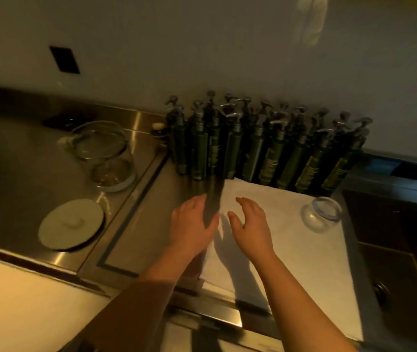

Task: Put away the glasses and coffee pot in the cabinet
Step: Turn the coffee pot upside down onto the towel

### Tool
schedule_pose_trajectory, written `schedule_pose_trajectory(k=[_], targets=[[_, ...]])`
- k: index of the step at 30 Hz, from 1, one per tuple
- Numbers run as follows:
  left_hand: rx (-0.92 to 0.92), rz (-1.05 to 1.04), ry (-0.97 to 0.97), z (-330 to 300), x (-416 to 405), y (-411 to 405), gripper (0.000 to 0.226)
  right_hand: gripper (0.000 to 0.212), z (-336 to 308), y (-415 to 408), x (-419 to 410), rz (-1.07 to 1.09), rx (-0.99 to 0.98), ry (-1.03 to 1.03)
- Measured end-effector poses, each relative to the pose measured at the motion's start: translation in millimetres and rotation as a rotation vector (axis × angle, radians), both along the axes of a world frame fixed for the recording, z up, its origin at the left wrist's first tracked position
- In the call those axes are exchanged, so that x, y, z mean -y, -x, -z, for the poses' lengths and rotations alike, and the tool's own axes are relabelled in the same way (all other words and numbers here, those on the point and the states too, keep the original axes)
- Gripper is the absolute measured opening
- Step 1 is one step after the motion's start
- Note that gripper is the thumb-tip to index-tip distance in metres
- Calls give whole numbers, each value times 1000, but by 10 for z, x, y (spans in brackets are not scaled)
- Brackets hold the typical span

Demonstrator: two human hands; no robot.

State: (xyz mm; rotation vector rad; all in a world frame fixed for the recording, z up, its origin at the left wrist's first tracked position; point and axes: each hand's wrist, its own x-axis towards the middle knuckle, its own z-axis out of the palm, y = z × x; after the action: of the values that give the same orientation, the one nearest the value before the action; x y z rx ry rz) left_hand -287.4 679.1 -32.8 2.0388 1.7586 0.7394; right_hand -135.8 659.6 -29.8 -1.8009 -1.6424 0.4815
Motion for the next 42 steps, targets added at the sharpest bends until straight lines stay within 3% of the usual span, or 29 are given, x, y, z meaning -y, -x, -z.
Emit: schedule_pose_trajectory(k=[6, 12, 19, 24, 35, 42], targets=[[-50, -137, -23, -10, -97, 801, 62, 48, 3, 813, -274, -104, 54, -2], [64, -141, -35, 72, -363, 1726, 72, 51, -7, 1764, -569, -122, 55, 49], [88, -153, -70, 73, -785, 2823, 61, 52, -29, 2884, -895, -63, -41, 43], [60, -170, -82, 89, -1083, 3305, 54, 60, -18, 3241, -1080, 20, -104, 38], [158, -232, -83, 166, -1656, 3646, 70, 115, 213, 3482, -1656, 186, -248, 75], [223, -306, -24, 218, -1917, 3718, 82, 135, 316, 3557, -1855, 206, -377, 50]])
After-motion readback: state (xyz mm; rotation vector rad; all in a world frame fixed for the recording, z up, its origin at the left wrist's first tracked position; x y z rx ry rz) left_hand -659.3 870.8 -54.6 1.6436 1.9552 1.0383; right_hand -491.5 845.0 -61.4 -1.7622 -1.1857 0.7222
